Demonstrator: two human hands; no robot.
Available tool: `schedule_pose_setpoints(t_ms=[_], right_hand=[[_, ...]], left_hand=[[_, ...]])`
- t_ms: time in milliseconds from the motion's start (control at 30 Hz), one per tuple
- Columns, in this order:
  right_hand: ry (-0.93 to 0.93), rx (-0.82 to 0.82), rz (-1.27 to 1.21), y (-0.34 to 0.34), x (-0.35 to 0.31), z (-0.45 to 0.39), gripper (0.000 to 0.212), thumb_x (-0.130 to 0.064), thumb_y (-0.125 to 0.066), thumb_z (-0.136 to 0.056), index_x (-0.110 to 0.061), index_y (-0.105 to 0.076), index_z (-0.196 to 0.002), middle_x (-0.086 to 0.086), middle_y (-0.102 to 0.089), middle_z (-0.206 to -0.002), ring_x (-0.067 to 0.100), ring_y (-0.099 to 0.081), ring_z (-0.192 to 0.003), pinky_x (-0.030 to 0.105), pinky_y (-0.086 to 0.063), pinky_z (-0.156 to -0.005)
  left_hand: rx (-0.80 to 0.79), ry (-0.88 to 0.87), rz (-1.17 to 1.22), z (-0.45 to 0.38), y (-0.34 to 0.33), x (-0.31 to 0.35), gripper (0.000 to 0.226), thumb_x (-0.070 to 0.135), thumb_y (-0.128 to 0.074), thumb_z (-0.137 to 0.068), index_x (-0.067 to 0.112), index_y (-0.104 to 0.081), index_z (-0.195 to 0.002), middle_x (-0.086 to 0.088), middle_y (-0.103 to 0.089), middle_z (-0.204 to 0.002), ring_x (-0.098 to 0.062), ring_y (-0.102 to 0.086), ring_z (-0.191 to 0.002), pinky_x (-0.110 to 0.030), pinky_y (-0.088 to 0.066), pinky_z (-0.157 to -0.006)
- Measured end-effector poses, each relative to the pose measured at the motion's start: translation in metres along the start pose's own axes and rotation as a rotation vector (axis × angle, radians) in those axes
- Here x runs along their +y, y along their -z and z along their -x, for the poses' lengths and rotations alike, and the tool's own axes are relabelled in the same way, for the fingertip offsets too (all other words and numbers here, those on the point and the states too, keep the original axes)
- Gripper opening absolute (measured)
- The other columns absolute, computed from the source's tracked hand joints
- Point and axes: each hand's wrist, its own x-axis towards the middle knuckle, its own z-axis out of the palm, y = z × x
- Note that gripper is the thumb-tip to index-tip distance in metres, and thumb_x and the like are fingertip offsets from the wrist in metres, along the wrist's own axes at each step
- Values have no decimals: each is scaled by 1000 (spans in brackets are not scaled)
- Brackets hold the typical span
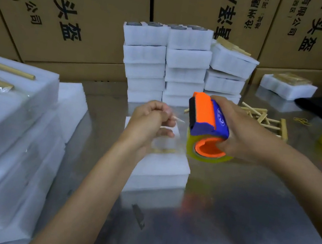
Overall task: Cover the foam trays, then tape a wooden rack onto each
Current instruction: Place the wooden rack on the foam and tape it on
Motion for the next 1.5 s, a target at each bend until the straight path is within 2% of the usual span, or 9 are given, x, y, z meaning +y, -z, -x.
schedule_pose_setpoints(t_ms=[100,267,500,767,1000,1133,1267,1333,1500], right_hand=[[30,-4,28,19,7,-10,103,-37,-86,-63,-43,-19,-141,-11,-46,-121,15,-50,-105,29,-41,-76],[82,-80,573,15,32,-4,99,-50,-81,-68,-36,-21,-145,-5,-49,-126,19,-47,-115,27,-26,-80],[118,-120,601,5,22,-20,97,-48,-77,-68,-39,-15,-143,-7,-47,-119,19,-48,-109,35,-41,-88],[57,-238,591,1,23,-44,96,-37,-75,-72,-40,-11,-144,-7,-46,-118,19,-47,-109,35,-42,-87],[-136,-270,-237,13,50,-26,88,-5,-79,-76,-47,-30,-136,-10,-59,-103,8,-64,-84,25,-53,-65],[-105,-307,-193,13,55,-26,90,2,-78,-74,-42,-32,-137,-8,-56,-108,10,-63,-90,26,-51,-69],[-97,-315,-245,16,58,-22,88,5,-75,-76,-52,-33,-130,-1,-59,-100,6,-62,-75,25,-54,-63],[-82,-311,-222,16,57,-21,90,4,-76,-74,-52,-33,-130,-5,-57,-105,12,-63,-88,32,-56,-72],[6,-236,185,3,51,-14,103,-29,-86,-61,-47,-22,-140,-6,-49,-123,22,-50,-113,45,-47,-92]], left_hand=[[180,-95,79,-9,36,14,25,-8,-46,-99,7,-58,-82,-4,-57,-68,-7,-57,-55,-18,-50,-49],[389,-95,126,-12,121,9,26,-1,-42,-102,10,-53,-82,-5,-50,-76,-11,-51,-64,-16,-51,-51],[490,-11,190,-3,140,-19,16,12,-63,-94,14,-58,-78,6,-56,-54,-6,-54,-49,-18,-52,-48],[614,-93,9,-6,146,-46,25,2,-67,-92,14,-48,-82,-6,-53,-70,-4,-53,-42,-23,-54,-52],[622,-110,-27,-10,144,-50,29,1,-66,-93,17,-46,-79,-6,-52,-73,-13,-50,-55,-17,-52,-47],[601,-92,-26,-9,138,-52,28,3,-66,-93,19,-47,-81,-1,-57,-75,-9,-50,-50,-21,-48,-50],[555,-85,34,-7,138,-45,25,2,-66,-93,18,-49,-83,1,-58,-76,-9,-51,-55,-21,-45,-49],[530,-87,62,-8,138,-38,26,2,-65,-93,18,-48,-83,-1,-55,-75,-11,-50,-56,-20,-43,-47],[433,-81,163,-13,128,-13,28,-1,-65,-93,16,-47,-79,0,-54,-71,-11,-49,-58,-19,-44,-49]])
